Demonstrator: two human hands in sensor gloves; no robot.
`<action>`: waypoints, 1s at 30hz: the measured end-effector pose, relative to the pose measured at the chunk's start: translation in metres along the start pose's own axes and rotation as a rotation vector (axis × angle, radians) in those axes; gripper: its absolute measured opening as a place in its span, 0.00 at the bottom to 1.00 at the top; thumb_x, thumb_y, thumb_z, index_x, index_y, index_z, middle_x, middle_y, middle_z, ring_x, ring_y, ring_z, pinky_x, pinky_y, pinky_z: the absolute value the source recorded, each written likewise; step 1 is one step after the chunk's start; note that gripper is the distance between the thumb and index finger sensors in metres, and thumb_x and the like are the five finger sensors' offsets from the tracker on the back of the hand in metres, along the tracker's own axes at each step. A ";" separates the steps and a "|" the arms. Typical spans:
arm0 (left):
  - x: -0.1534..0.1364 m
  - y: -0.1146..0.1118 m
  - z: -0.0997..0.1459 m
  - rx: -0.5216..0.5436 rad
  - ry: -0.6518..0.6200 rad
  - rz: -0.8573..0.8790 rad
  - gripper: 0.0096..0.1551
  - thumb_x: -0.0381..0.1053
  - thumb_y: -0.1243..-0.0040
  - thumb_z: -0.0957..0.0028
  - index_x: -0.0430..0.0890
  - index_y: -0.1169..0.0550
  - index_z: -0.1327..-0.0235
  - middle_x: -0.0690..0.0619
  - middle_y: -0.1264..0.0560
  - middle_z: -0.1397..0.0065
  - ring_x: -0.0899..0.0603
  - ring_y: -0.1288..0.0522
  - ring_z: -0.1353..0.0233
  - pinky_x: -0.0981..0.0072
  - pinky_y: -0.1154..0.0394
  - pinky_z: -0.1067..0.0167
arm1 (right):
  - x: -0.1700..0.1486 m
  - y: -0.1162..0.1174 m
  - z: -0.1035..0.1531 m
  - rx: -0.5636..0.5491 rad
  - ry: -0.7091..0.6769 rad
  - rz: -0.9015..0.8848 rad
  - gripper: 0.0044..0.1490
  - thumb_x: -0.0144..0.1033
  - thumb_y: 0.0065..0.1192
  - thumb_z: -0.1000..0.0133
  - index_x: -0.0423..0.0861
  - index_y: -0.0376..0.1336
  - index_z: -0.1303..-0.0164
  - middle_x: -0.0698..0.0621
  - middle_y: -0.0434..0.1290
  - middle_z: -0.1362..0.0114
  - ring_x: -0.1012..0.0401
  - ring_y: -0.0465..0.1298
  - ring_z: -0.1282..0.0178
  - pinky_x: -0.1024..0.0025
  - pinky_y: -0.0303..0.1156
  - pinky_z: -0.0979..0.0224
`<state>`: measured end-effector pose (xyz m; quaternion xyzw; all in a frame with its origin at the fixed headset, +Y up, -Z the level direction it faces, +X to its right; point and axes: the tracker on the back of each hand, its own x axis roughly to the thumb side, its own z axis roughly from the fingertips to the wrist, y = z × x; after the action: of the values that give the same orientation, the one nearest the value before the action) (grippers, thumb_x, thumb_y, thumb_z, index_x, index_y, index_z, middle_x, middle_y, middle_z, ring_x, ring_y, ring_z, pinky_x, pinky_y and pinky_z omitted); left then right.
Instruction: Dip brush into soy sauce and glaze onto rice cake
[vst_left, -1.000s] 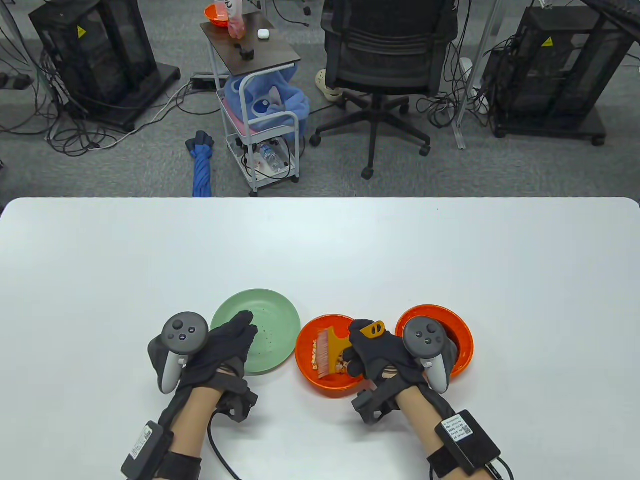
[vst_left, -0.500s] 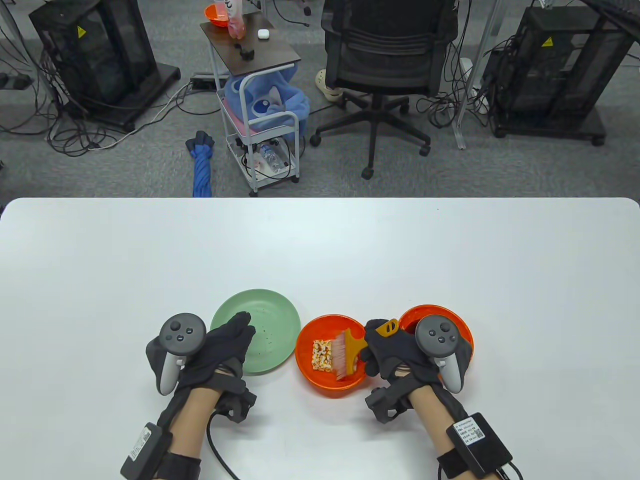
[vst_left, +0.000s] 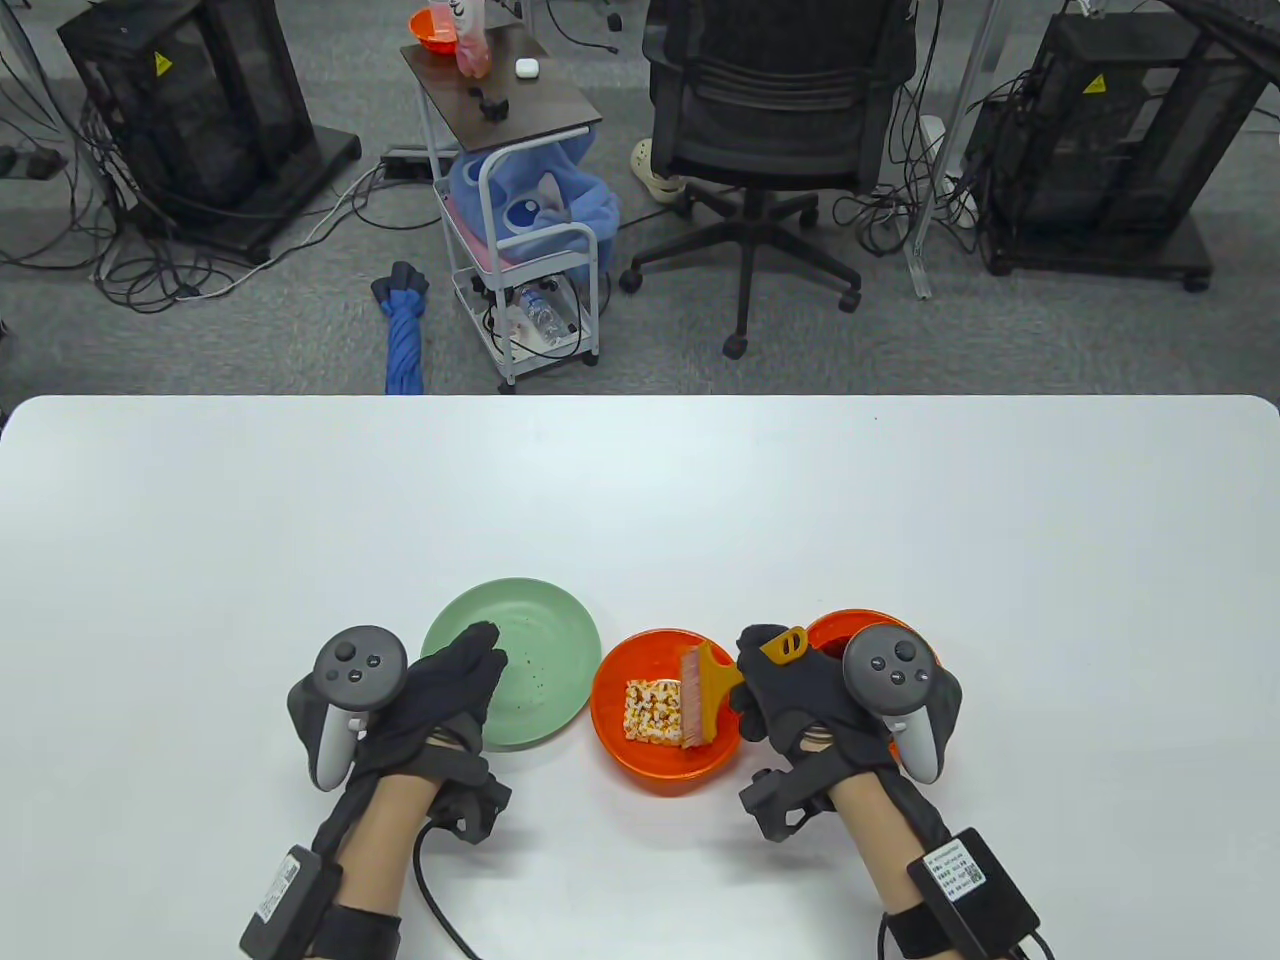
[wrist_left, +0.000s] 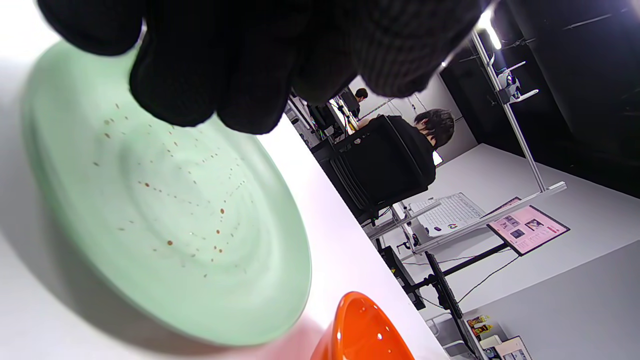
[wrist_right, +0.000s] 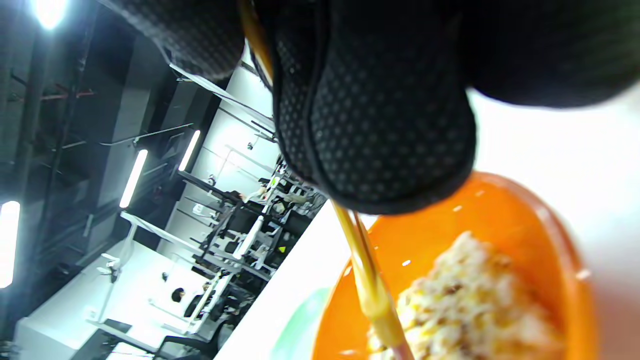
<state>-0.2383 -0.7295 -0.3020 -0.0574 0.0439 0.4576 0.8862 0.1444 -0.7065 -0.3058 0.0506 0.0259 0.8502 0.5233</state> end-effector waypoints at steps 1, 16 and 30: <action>0.000 0.000 0.000 -0.001 0.000 0.000 0.32 0.60 0.44 0.46 0.50 0.28 0.28 0.43 0.22 0.34 0.32 0.22 0.37 0.38 0.28 0.42 | 0.000 0.002 0.000 0.011 0.002 -0.016 0.31 0.42 0.54 0.41 0.32 0.62 0.38 0.41 0.83 0.52 0.57 0.86 0.68 0.57 0.82 0.62; -0.002 0.001 -0.002 -0.012 0.003 0.020 0.32 0.60 0.44 0.46 0.50 0.28 0.28 0.43 0.22 0.34 0.32 0.22 0.37 0.38 0.28 0.42 | -0.029 0.033 -0.010 0.133 0.114 -0.108 0.32 0.43 0.52 0.41 0.34 0.59 0.35 0.42 0.82 0.47 0.59 0.85 0.66 0.64 0.81 0.65; -0.003 -0.001 -0.001 -0.011 0.013 0.008 0.33 0.60 0.44 0.46 0.50 0.28 0.28 0.43 0.22 0.34 0.31 0.22 0.37 0.38 0.28 0.42 | -0.022 0.025 -0.006 0.090 0.085 0.019 0.32 0.42 0.53 0.41 0.32 0.61 0.37 0.41 0.83 0.50 0.57 0.85 0.70 0.64 0.80 0.69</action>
<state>-0.2395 -0.7330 -0.3024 -0.0652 0.0472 0.4609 0.8838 0.1314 -0.7376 -0.3107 0.0382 0.0861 0.8546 0.5108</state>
